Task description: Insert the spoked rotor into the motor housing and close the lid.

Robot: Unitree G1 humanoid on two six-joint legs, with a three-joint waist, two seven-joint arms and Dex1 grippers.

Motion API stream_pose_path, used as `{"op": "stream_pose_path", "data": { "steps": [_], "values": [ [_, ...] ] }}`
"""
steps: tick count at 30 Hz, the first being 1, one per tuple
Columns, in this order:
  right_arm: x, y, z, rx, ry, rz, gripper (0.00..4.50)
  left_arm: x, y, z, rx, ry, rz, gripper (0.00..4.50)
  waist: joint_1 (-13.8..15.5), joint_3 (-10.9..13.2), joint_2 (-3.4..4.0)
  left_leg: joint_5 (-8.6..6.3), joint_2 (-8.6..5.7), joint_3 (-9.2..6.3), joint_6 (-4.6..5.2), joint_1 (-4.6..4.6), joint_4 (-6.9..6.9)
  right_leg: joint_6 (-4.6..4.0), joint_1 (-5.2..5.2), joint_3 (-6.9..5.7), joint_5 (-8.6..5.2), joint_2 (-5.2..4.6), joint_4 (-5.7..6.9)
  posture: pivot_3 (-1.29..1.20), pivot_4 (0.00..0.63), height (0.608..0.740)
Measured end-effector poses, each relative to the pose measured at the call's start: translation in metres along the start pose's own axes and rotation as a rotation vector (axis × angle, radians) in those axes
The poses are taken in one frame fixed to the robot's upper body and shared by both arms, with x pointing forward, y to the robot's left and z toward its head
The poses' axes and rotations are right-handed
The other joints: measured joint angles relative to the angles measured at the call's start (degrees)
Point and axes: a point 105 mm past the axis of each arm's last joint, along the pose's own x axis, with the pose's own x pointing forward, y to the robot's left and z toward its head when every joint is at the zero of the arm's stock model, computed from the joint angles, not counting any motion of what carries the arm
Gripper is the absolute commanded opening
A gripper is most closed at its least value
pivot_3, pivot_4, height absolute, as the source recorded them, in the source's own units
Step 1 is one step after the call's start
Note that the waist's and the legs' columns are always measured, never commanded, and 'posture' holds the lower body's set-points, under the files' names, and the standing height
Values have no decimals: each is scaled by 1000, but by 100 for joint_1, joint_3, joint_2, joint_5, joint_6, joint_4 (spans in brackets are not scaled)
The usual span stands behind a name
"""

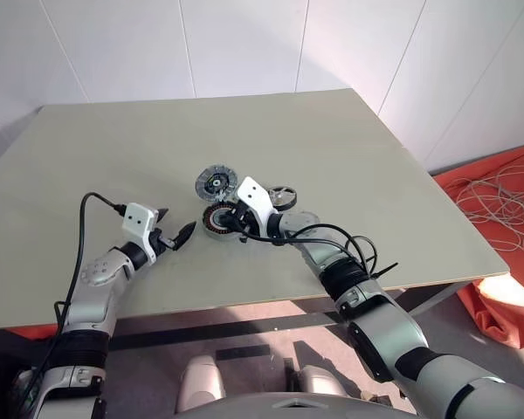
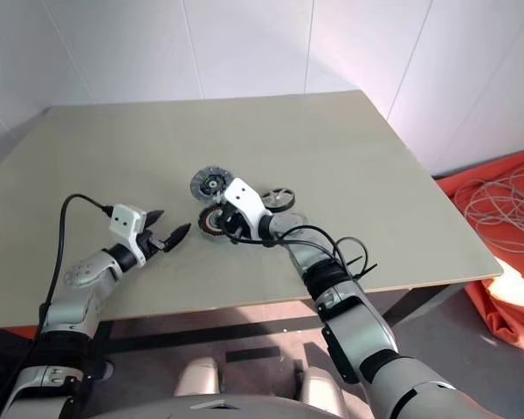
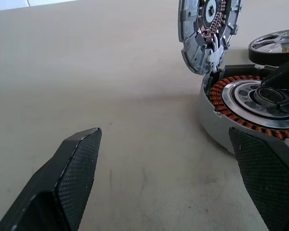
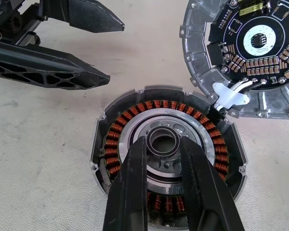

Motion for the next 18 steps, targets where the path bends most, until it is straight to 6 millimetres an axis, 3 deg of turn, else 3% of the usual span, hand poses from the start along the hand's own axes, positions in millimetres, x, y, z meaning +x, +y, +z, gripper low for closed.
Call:
{"op": "stream_pose_path", "data": {
  "steps": [18],
  "values": [
    [-3, -11, 1, -1, 2, -33, 659, 0, 0, 0, -1, 1, 1, 4500, 0, 0, 0, 1, 0, 0, -2, -1, 0, -1, -1, 0, -1, 0, 0, 0, 0, 740]
  ]
}}
